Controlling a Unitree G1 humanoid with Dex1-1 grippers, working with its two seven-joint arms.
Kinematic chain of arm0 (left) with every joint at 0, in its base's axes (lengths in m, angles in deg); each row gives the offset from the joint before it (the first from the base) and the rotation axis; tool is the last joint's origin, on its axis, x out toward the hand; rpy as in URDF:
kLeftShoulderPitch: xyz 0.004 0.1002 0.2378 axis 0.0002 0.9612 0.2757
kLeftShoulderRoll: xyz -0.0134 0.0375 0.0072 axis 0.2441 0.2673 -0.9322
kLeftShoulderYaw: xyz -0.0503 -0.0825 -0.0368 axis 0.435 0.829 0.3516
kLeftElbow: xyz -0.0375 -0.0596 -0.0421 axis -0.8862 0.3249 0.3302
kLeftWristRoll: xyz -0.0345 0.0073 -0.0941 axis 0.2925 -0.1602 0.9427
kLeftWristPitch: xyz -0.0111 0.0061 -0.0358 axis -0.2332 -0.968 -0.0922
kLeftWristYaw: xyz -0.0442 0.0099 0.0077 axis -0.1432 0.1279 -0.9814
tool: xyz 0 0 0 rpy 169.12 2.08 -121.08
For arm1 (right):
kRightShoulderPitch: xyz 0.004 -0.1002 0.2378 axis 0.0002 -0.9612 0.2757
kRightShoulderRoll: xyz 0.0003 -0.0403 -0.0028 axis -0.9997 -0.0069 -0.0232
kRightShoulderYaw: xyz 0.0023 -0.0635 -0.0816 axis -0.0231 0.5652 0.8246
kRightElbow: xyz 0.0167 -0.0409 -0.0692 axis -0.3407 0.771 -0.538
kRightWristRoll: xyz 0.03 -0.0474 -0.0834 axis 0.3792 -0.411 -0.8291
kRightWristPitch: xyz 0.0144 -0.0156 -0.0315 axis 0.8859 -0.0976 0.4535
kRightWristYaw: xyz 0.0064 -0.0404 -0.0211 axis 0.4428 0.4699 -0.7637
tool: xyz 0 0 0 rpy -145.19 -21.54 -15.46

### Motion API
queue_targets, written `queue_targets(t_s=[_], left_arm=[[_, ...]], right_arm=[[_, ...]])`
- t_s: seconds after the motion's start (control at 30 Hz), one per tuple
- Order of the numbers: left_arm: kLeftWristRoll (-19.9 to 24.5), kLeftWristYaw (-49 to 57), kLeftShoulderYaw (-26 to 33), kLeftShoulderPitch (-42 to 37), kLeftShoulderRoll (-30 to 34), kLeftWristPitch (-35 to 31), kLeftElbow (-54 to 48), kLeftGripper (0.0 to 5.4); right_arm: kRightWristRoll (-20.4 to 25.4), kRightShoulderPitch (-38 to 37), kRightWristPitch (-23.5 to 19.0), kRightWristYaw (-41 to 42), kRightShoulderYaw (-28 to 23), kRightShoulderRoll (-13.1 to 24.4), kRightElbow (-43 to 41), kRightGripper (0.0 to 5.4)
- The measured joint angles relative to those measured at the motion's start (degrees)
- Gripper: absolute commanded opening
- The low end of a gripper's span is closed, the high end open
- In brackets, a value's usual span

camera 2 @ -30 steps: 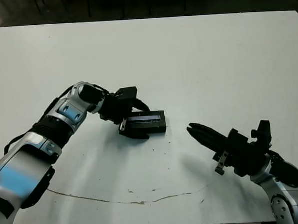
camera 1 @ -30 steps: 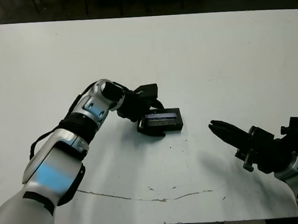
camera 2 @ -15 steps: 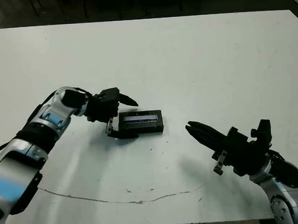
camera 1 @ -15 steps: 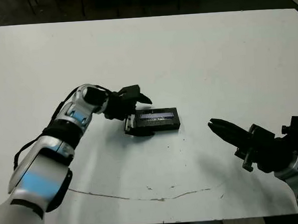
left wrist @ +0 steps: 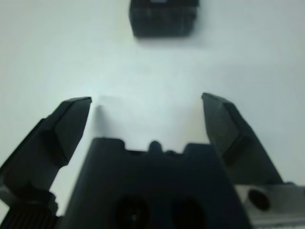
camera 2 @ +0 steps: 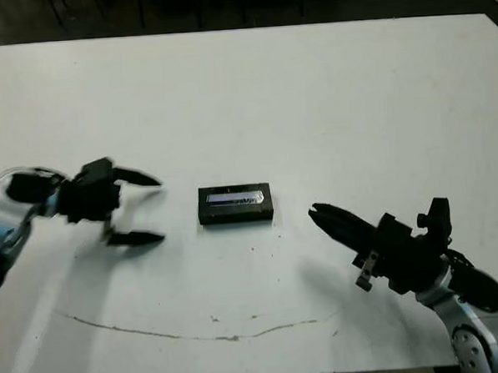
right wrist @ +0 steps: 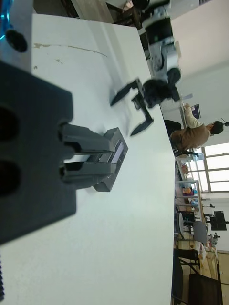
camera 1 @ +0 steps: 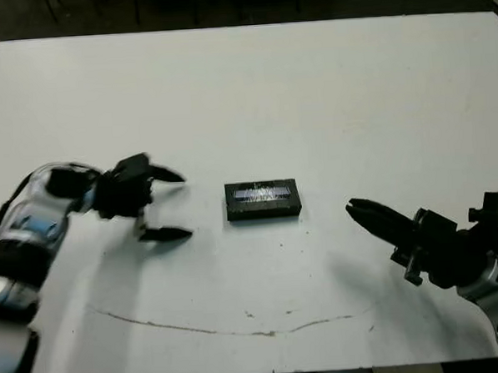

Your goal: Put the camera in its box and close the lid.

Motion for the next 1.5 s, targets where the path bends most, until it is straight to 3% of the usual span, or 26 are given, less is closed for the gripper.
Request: queue_targets(t_s=[0.13,0.23,0.4,0.53,0.77,0.97,1.23,1.5], left_arm=[[0.51,1.99,3.13,4.96,3.90,-4.62,-7.89,5.39],[1.81,10.09,8.81,9.74,3.58,-8.22,-12.97,5.32],[4.52,34.61,18.85,17.08,-8.93,-12.10,-30.22,4.61],[5.70,47.58,17.61,20.13,-21.61,-12.34,-41.98,3.86],[6.46,58.34,9.25,16.70,-31.36,-23.81,-52.94,2.59],[6.08,64.09,2.31,13.37,-37.23,-34.36,-52.02,1.57],[2.33,71.27,-1.89,11.36,-44.12,-40.57,-42.61,0.06],[0.15,73.10,-4.06,11.20,-47.64,-42.01,-33.48,0.01]], right_arm=[[0.05,-0.17,-0.34,-0.23,0.16,-0.03,-0.24,0.00],[-0.54,-0.20,-0.05,-0.44,0.34,-0.22,-0.31,0.00],[-1.88,-0.43,-0.73,-4.82,0.40,-0.82,-2.31,0.00],[-4.02,-2.59,-6.26,-13.58,0.24,-0.75,-8.03,0.00],[-4.17,-4.00,-8.93,-20.10,0.11,-2.19,-11.99,0.00],[-4.89,-3.99,-7.05,-20.66,0.36,-4.29,-11.77,0.00],[-4.76,-4.17,-6.51,-20.60,0.30,-4.90,-11.38,0.00],[-4.48,-4.19,-6.40,-20.67,0.29,-5.51,-11.20,0.00]])
